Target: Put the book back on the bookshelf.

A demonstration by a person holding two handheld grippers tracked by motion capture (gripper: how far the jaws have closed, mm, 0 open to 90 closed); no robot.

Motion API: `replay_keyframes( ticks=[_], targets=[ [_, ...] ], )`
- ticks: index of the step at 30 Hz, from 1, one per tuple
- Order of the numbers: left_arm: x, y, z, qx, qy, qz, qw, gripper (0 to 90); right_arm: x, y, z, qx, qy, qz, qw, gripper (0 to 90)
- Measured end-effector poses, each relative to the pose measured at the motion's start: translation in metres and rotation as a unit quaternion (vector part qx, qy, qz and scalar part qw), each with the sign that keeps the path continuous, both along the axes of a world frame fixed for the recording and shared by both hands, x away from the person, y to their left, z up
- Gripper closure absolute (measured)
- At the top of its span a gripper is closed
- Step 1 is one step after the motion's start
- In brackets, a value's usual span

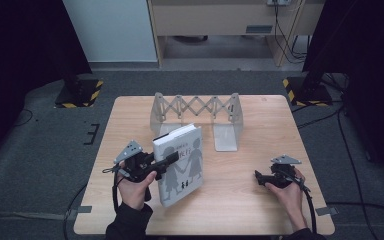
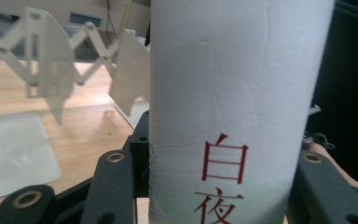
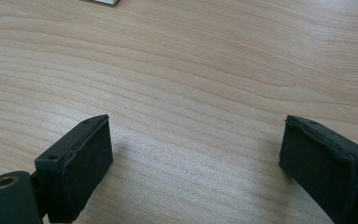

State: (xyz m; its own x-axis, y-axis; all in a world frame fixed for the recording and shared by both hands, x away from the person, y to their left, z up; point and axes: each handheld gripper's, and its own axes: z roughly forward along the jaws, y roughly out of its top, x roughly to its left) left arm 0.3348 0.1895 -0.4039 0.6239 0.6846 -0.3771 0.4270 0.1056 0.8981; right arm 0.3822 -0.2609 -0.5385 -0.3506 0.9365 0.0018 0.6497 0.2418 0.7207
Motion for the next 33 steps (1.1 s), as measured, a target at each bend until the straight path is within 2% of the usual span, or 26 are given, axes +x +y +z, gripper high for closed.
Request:
replay_keyframes(
  ticks=[4, 14, 21, 25, 30, 33],
  targets=[
    [0.004, 0.009, 0.003, 0.003, -0.003, 0.017, 0.9999, 52.2, 0.0, 0.0, 0.0, 0.001, 0.0, -0.002, 1.0, 9.0],
    [0.022, 0.023, 0.009, 0.037, -0.006, 0.051, 0.998, 52.2, 0.002, -0.001, -0.001, -0.001, 0.006, -0.002, 1.0, 4.3],
    [0.037, 0.034, 0.014, 0.034, -0.011, 0.08, 0.9962, 52.2, 0.001, -0.001, -0.001, -0.001, 0.007, -0.002, 1.0, 4.3],
    [0.046, 0.035, 0.018, 0.038, -0.019, 0.097, 0.9944, 52.2, 0.001, 0.0, -0.001, 0.0, 0.007, -0.002, 1.0, 4.3],
    [0.061, 0.037, 0.019, 0.034, -0.017, 0.112, 0.993, 52.2, 0.001, 0.0, -0.001, -0.001, 0.007, -0.002, 1.0, 4.2],
    [0.07, 0.035, 0.018, 0.043, -0.019, 0.124, 0.9911, 52.2, 0.001, 0.0, -0.001, 0.0, 0.007, -0.002, 1.0, 4.2]
  ],
)
